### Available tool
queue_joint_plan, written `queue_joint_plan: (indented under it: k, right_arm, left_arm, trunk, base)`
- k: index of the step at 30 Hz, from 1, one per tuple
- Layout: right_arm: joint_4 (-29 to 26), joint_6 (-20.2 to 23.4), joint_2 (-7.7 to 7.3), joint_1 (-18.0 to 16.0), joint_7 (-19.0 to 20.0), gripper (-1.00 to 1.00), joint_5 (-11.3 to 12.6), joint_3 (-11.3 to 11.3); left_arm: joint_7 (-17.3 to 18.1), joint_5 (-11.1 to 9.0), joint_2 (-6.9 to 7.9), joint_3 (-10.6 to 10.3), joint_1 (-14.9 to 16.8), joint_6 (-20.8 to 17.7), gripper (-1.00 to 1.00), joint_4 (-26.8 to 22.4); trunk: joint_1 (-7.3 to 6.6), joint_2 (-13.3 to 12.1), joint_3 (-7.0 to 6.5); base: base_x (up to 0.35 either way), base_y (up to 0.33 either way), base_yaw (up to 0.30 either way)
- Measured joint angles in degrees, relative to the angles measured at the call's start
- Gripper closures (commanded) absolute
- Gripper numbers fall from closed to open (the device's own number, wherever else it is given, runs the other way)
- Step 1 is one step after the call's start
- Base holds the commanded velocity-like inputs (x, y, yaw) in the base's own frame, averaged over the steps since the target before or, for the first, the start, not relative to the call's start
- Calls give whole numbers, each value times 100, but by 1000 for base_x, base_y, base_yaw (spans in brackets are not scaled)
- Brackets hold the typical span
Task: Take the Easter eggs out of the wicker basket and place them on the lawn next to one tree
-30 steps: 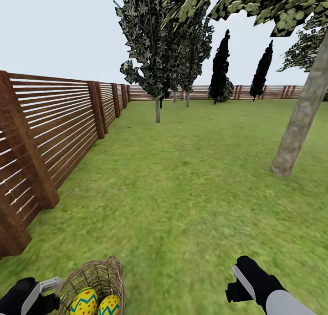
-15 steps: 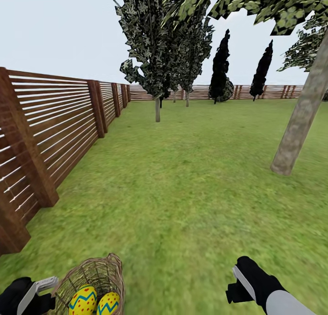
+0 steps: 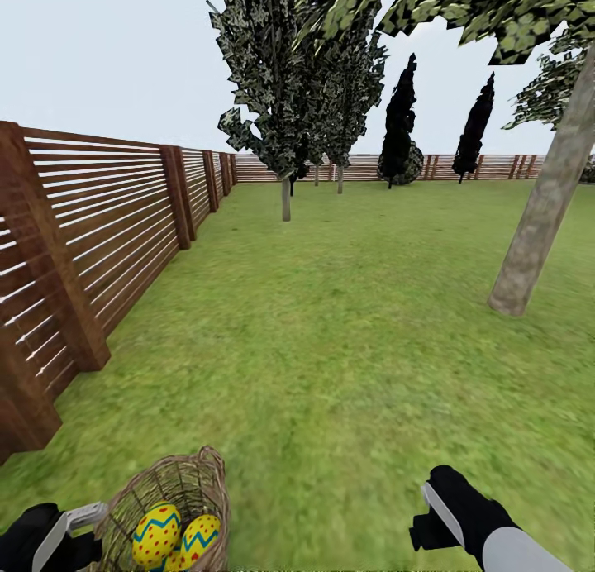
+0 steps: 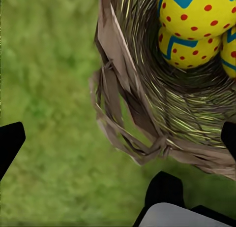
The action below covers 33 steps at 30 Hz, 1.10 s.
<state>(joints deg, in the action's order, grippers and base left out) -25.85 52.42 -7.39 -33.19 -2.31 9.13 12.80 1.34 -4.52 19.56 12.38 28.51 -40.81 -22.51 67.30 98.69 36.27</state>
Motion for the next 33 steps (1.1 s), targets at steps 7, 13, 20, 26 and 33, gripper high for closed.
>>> queue_joint_plan:
  k: [7, 13, 20, 26, 33]
  right_arm:
    - [3, 0, 12, 0, 0, -100, 1, 0]
    - [1, 0, 8, 0, 0, -100, 1, 0]
    - [0, 0, 0, 0, 0, -100, 0, 0]
    - [0, -1, -6, 0, 0, -100, 0, 0]
    - [0, 0, -9, 0, 0, -100, 1, 0]
  left_arm:
    - [0, -4, 2, -5, 2, 0, -100, 0]
    - [0, -10, -1, -4, 0, 0, -100, 0]
    - [7, -24, -5, -5, 2, 0, -100, -8]
    - [10, -76, -36, -4, 1, 0, -100, -9]
    - [6, -186, -35, -10, 2, 0, -100, -9]
  trunk:
    - [21, 39, 18]
    - [153, 279, 125]
    - [306, 560, 251]
    - [438, 801, 359]
    - [592, 1082, 484]
  base:
    - [-5, 0, 0]
    - [0, 0, 0]
    - [0, 0, 0]
    - [0, 0, 0]
    - [0, 0, 0]
